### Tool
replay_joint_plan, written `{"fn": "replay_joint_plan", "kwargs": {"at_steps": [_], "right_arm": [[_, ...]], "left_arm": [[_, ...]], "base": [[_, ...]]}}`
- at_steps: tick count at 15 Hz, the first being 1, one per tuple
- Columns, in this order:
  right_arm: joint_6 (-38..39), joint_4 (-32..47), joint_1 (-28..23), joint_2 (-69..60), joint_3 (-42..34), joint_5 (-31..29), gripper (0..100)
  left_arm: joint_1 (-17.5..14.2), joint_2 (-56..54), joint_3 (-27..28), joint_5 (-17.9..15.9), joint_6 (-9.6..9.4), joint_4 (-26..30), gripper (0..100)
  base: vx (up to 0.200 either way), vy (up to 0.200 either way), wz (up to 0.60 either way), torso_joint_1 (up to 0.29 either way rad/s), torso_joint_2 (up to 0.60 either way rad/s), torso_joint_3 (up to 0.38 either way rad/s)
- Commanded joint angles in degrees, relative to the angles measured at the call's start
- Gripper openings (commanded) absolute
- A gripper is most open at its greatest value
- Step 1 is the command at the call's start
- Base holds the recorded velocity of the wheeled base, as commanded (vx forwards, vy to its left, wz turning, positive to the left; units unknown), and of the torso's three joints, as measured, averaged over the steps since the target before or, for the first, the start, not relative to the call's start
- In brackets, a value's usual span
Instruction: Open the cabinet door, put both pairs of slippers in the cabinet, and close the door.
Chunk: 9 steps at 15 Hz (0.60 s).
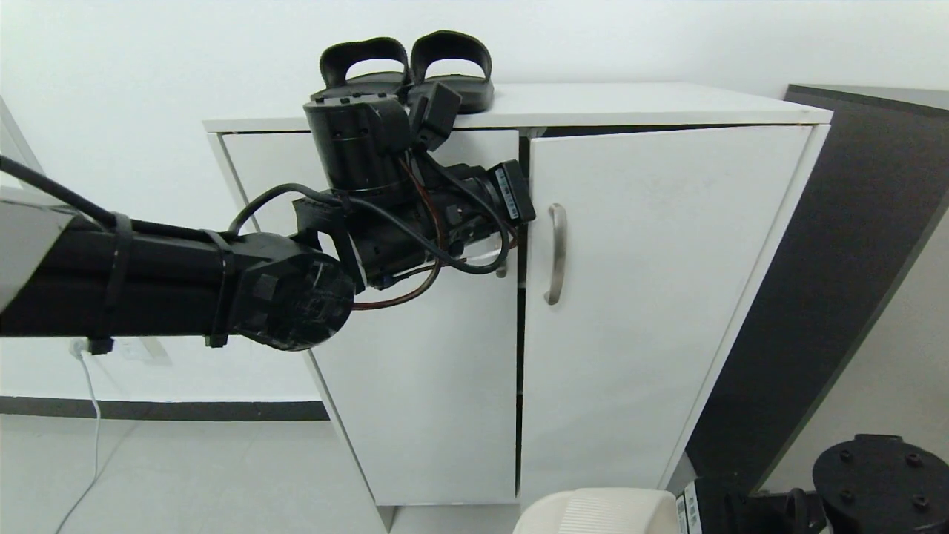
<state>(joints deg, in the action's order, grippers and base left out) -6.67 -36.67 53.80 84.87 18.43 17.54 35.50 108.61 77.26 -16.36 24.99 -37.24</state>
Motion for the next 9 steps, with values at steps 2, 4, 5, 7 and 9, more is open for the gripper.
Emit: {"fn": "replay_joint_plan", "kwargs": {"at_steps": [2, 4, 5, 7, 9], "right_arm": [[-0.01, 0.02, 3.16, 0.21, -0.85, -0.23, 0], [-0.01, 0.11, 5.09, 0.3, -1.12, -0.4, 0], [-0.01, 0.02, 5.18, 0.3, -1.38, -0.32, 0], [-0.1, 0.02, 5.09, 0.38, -1.38, -0.32, 0], [-0.01, -0.07, 5.09, 0.91, -1.38, -0.23, 0]], "left_arm": [[2.82, 3.1, 0.08, -0.16, -0.47, -0.37, 0], [6.34, 3.72, -0.45, 0.54, -1.17, -1.61, 0], [7.13, 3.1, -1.5, 1.59, -1.26, -2.75, 0], [8.27, -1.38, -10.2, 3.09, -1.26, -8.11, 0], [10.29, -5.07, -17.06, 3.09, -1.26, -11.36, 0]], "base": [[-0.2, -0.2, 0.0, -0.002, 0.0, 0.002], [-0.2, -0.2, 0.0, -0.007, 0.0, 0.002], [0.0, 0.0, 0.0, 0.0, 0.0, 0.0], [0.0, 0.0, 0.0, 0.0, 0.0, 0.0], [0.0, 0.0, 0.0, 0.0, 0.0, 0.0]]}}
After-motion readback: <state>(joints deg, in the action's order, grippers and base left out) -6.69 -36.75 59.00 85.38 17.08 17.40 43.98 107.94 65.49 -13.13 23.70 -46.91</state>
